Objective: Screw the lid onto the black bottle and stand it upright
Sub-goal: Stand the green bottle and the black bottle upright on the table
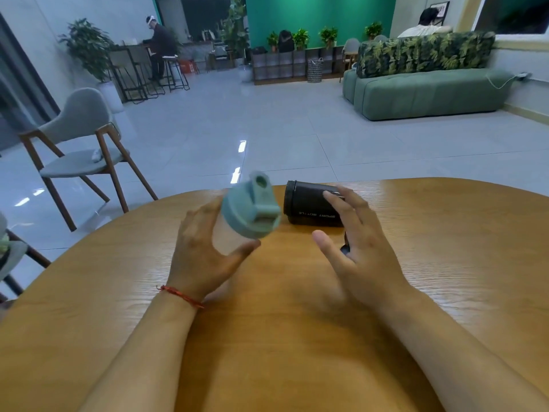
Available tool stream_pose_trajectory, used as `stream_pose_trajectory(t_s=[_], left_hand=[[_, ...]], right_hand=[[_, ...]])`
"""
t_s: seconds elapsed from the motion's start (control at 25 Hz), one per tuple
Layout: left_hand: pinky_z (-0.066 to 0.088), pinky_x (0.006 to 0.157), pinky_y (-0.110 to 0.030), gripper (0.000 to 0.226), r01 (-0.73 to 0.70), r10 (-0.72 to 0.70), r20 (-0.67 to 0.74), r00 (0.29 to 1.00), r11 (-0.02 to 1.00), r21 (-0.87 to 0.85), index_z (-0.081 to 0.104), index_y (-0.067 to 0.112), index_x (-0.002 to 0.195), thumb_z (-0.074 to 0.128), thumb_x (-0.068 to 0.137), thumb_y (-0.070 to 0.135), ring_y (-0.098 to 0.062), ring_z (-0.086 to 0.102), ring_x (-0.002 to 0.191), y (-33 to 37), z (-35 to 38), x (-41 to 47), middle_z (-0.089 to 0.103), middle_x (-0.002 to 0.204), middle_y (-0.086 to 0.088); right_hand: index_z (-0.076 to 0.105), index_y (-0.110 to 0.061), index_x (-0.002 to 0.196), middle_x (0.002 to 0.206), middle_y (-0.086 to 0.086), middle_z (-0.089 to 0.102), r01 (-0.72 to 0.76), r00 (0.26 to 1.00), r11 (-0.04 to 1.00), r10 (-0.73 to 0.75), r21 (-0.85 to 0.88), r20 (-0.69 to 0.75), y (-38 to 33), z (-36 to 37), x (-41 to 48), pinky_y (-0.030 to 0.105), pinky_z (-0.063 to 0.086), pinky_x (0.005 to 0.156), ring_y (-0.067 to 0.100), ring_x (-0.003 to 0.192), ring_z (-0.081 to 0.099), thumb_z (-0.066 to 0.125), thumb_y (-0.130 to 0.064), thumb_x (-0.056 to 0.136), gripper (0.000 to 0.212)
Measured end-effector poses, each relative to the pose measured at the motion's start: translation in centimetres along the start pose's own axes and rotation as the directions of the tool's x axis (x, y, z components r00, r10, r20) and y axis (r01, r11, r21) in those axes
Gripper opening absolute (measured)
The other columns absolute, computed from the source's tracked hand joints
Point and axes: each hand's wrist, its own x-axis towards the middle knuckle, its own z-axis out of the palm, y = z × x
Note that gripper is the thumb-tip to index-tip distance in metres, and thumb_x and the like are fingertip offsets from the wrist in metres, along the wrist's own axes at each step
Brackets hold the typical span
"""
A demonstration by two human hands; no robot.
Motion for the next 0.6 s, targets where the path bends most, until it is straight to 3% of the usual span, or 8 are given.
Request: stream_pose_trajectory(t_s=[0.08, 0.2, 0.32, 0.4, 0.48, 0.6], left_hand=[[0.053, 0.092, -0.044, 0.083, 0.167, -0.170, -0.039, 0.985, 0.983, -0.080, 0.060, 0.012, 0.142, 0.082, 0.078, 0.061, -0.028, 0.058, 0.117, -1.6, -0.4, 0.1, 0.066, 0.126, -0.007], [0.055, 0.084, -0.036, 0.076, 0.344, -0.371, -0.094, 0.924, 0.913, -0.219, 0.057, 0.020, 0.141, 0.083, 0.082, 0.059, -0.027, 0.063, 0.114, -3.3, -0.9, 0.3, 0.067, 0.125, -0.003], [0.049, 0.080, -0.018, 0.071, 0.481, -0.548, -0.144, 0.824, 0.810, -0.334, 0.053, 0.015, 0.145, 0.085, 0.090, 0.046, -0.021, 0.064, 0.114, -4.3, -1.7, 0.6, 0.068, 0.131, -0.005], [0.050, 0.083, -0.018, 0.070, 0.523, -0.623, -0.181, 0.761, 0.754, -0.398, 0.051, 0.012, 0.145, 0.083, 0.092, 0.043, -0.019, 0.063, 0.115, -5.1, -2.1, 0.6, 0.066, 0.133, -0.005], [0.049, 0.080, -0.017, 0.070, 0.531, -0.644, -0.187, 0.742, 0.734, -0.423, 0.051, 0.012, 0.145, 0.083, 0.092, 0.044, -0.020, 0.065, 0.116, -5.6, -2.2, 0.7, 0.066, 0.133, -0.004], [0.049, 0.079, -0.016, 0.070, 0.549, -0.663, -0.173, 0.728, 0.716, -0.432, 0.049, 0.013, 0.145, 0.085, 0.091, 0.042, -0.020, 0.066, 0.117, -6.0, -2.0, 0.7, 0.066, 0.132, -0.002]], right_hand=[[0.043, -0.028, 0.166, 0.177, -0.002, 0.032, -0.047, 0.999, 0.983, 0.044, -0.180, -0.019, 0.3, 0.2, 1.8, 0.046, 0.038, 0.125, 0.025, 0.159, 0.033, 0.066, -0.050, 0.102, 0.071], [0.036, -0.030, 0.168, 0.180, 0.002, 0.029, -0.089, 0.984, 0.915, 0.142, -0.393, 0.107, 0.6, 0.9, 5.5, 0.053, 0.037, 0.124, 0.032, 0.163, 0.027, 0.069, -0.048, 0.099, 0.079], [0.023, -0.033, 0.173, 0.184, 0.004, 0.019, -0.099, 0.942, 0.866, 0.241, -0.490, 0.235, 1.1, 2.7, 8.6, 0.059, 0.027, 0.130, 0.036, 0.168, 0.014, 0.068, -0.046, 0.097, 0.089], [0.017, -0.033, 0.174, 0.184, 0.006, 0.019, -0.109, 0.913, 0.827, 0.303, -0.551, 0.274, 1.5, 4.1, 10.1, 0.064, 0.024, 0.129, 0.039, 0.168, 0.014, 0.068, -0.041, 0.095, 0.094], [0.020, -0.031, 0.172, 0.176, 0.009, 0.033, -0.112, 0.915, 0.782, 0.322, -0.613, 0.243, 1.6, 4.8, 10.8, 0.064, 0.032, 0.123, 0.041, 0.159, 0.030, 0.070, -0.031, 0.094, 0.092], [0.038, -0.028, 0.164, 0.153, 0.007, 0.058, -0.087, 0.978, 0.786, 0.184, -0.612, 0.097, 0.9, 4.6, 10.4, 0.055, 0.047, 0.103, 0.039, 0.133, 0.052, 0.077, -0.032, 0.091, 0.082]])
